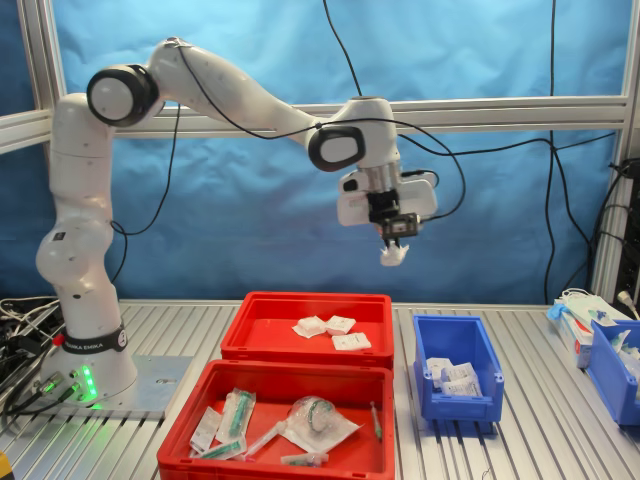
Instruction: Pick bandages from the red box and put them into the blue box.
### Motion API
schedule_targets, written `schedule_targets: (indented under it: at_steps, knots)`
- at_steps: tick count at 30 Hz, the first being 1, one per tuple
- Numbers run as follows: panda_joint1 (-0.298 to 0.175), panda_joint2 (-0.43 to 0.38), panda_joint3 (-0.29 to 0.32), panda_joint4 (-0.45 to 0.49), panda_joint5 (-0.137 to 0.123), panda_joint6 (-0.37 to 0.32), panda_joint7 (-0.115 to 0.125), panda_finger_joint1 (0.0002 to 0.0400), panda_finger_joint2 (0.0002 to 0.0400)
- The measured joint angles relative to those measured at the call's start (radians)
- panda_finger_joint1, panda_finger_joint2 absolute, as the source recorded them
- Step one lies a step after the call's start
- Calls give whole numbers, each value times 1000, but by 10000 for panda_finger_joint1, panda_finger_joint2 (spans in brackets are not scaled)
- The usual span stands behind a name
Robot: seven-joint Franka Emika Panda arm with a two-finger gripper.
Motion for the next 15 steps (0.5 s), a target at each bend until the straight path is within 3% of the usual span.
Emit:
schedule_targets:
  at_steps: [15]
  knots:
    - [-8,282,-58,302,18,-3,0,53,53]
